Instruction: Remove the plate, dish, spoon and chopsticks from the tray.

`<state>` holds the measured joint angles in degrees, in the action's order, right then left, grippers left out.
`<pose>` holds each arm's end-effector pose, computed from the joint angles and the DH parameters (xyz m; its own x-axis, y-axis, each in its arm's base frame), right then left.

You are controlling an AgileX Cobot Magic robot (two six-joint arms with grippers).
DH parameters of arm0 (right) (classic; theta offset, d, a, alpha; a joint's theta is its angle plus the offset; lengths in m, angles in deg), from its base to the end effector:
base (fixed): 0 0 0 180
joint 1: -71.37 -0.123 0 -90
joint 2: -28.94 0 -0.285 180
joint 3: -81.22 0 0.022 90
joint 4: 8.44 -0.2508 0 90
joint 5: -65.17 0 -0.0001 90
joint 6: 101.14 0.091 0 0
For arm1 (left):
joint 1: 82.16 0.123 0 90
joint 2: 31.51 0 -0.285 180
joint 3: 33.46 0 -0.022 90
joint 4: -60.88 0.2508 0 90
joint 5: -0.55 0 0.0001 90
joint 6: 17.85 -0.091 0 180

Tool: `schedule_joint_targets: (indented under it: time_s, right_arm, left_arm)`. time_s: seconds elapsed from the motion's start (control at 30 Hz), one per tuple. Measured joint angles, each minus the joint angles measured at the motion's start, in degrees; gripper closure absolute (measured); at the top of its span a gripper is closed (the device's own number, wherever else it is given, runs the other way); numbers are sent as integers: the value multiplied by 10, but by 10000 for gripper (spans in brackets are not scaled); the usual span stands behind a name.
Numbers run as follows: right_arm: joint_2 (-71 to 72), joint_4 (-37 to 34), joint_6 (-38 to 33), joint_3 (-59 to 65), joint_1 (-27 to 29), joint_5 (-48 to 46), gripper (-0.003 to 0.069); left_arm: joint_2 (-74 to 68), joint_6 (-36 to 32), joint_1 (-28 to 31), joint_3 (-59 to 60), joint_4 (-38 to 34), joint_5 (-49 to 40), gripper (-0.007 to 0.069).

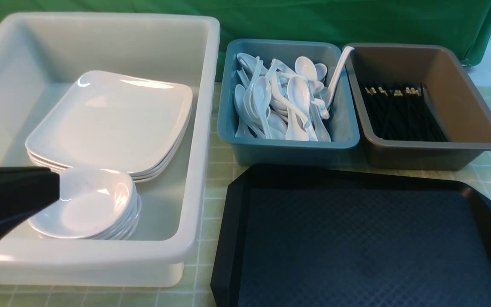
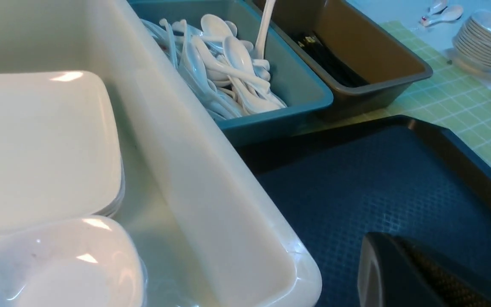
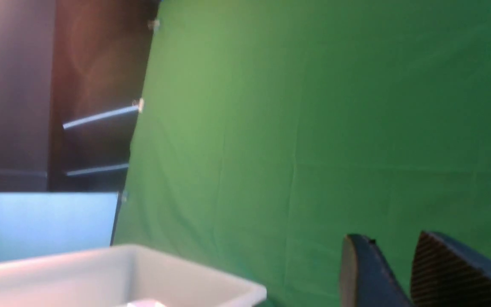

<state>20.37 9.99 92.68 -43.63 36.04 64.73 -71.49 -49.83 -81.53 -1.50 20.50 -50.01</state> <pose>0.0126 0.0086 0.3358 0.4011 0.1858 -0.8970 -0.5460 0.8347 -0.0713 0.0852 -0.0446 0.3717 -0.3898 0.0501 -0.9196 0.4702 0.8693 -0.1520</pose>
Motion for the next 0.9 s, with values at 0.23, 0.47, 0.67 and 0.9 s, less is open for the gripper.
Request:
schedule_joint_targets:
  time_s: [0.23, 0.47, 0.67, 0.9]
  right_arm:
    - [0, 0, 0, 0, 0, -37, 456]
    - [0, 0, 0, 1, 0, -44, 438]
    - [0, 0, 0, 1, 0, -46, 424]
    - [0, 0, 0, 1, 0, -46, 421]
  left_arm:
    - [0, 0, -27, 0, 40, 9, 641]
    - [4, 16, -69, 0, 118, 39, 640]
    - [33, 192, -71, 54, 266, 212, 639]
    - [166, 310, -35, 241, 388, 360, 636]
